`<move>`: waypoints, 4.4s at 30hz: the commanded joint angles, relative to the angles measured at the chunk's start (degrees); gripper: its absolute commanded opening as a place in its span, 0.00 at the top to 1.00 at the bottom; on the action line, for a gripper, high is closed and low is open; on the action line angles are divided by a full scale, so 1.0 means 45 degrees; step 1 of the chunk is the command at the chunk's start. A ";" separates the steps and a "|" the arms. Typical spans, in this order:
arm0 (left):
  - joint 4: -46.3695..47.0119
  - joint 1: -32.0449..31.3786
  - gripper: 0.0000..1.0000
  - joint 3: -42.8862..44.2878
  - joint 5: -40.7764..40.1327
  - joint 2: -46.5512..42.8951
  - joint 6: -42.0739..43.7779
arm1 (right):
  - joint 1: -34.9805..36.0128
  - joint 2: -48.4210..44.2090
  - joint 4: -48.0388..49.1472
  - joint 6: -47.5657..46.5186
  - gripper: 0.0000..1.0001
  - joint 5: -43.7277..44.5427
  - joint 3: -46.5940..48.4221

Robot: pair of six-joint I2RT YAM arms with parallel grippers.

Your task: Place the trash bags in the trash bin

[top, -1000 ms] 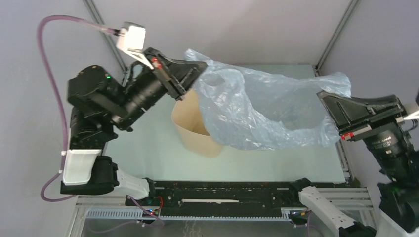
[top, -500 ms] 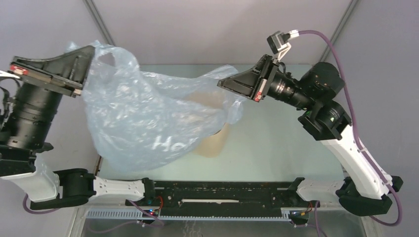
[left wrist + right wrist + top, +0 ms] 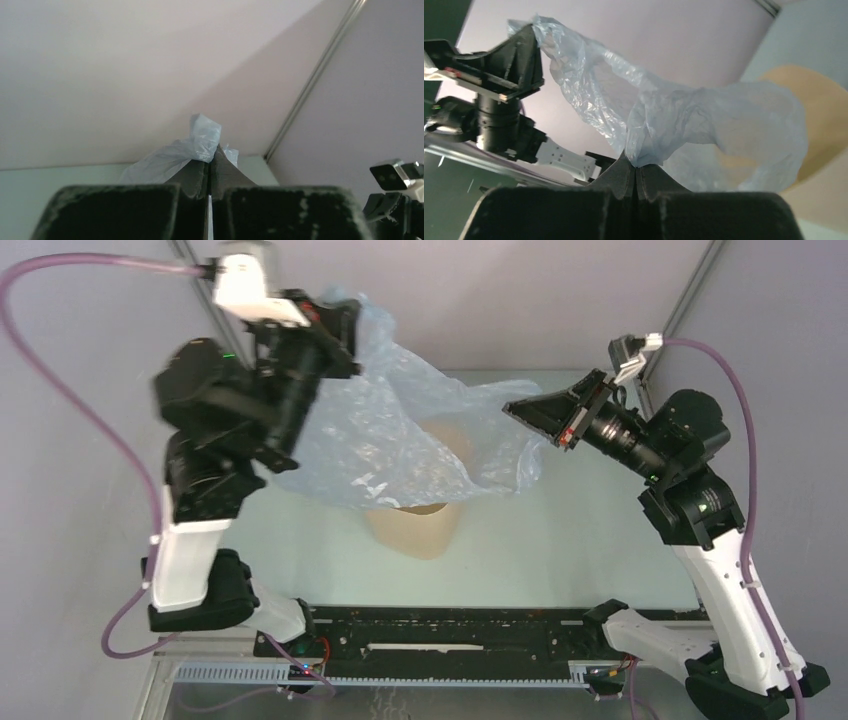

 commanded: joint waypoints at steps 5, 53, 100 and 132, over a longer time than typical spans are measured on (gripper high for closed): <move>-0.1771 0.1003 1.00 -0.0821 0.2623 -0.0104 -0.3396 | 0.0294 -0.0503 -0.4919 -0.1197 1.00 -0.0079 -0.0336; -0.8118 0.5399 0.49 -0.6152 0.5467 -0.2977 -0.9361 | -0.3276 -0.0934 -0.5667 -0.1903 1.00 -0.1510 -0.0795; -0.3335 0.7147 0.33 -1.2072 1.0263 -0.3806 -1.0118 | -0.3284 -0.1335 -0.5221 -0.0855 1.00 -0.1945 -0.1108; -0.1995 0.7194 0.15 -1.3737 1.0474 -0.6197 -0.9123 | 0.0875 0.3101 -0.2423 -0.0507 1.00 0.0464 0.1394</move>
